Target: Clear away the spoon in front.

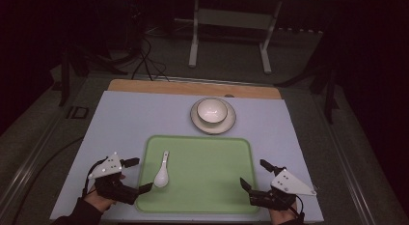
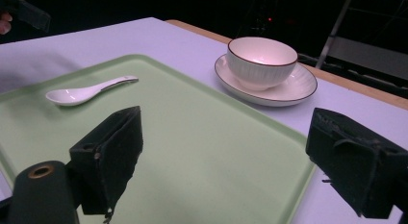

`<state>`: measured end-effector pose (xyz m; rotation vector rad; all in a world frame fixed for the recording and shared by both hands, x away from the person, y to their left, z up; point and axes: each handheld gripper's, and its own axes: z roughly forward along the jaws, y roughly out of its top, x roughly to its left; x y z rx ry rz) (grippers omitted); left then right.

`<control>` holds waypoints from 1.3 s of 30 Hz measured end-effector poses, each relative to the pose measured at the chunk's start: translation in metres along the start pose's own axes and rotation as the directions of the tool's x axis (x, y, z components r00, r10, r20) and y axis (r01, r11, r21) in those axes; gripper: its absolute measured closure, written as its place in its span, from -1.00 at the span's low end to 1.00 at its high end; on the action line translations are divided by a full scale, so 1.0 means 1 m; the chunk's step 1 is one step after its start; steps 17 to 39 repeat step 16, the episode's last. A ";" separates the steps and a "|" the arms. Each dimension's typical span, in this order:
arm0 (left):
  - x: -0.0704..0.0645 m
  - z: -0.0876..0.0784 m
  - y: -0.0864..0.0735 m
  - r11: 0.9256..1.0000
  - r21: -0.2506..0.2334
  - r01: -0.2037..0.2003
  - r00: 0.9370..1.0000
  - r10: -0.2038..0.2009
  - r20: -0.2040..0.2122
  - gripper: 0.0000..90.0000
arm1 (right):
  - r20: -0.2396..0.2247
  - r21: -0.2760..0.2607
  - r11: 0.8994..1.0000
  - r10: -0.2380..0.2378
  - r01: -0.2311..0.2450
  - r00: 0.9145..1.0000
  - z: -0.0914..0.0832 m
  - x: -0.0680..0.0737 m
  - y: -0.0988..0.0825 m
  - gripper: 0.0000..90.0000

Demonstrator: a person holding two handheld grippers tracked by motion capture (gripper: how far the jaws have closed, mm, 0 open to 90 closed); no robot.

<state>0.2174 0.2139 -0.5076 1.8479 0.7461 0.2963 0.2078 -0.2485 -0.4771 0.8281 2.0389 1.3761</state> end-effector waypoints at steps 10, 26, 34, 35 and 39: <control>-0.001 0.007 -0.002 1.000 0.009 0.007 1.000 -0.007 0.028 -0.99 | -0.008 0.009 1.000 0.015 -0.015 1.000 0.002 -0.003 -0.002 -0.72; -0.001 0.009 -0.002 1.000 0.012 0.006 0.999 -0.006 0.039 -0.98 | -0.006 0.017 1.000 0.023 -0.023 1.000 0.002 -0.005 -0.003 -0.72; -0.001 0.009 -0.002 1.000 0.012 0.006 0.999 -0.006 0.039 -0.98 | -0.006 0.017 1.000 0.023 -0.023 1.000 0.002 -0.005 -0.003 -0.72; -0.001 0.009 -0.002 1.000 0.012 0.006 0.999 -0.006 0.039 -0.98 | -0.006 0.017 1.000 0.023 -0.023 1.000 0.002 -0.005 -0.003 -0.72; -0.001 0.009 -0.002 1.000 0.012 0.006 0.999 -0.006 0.039 -0.98 | -0.006 0.017 1.000 0.023 -0.023 1.000 0.002 -0.005 -0.003 -0.72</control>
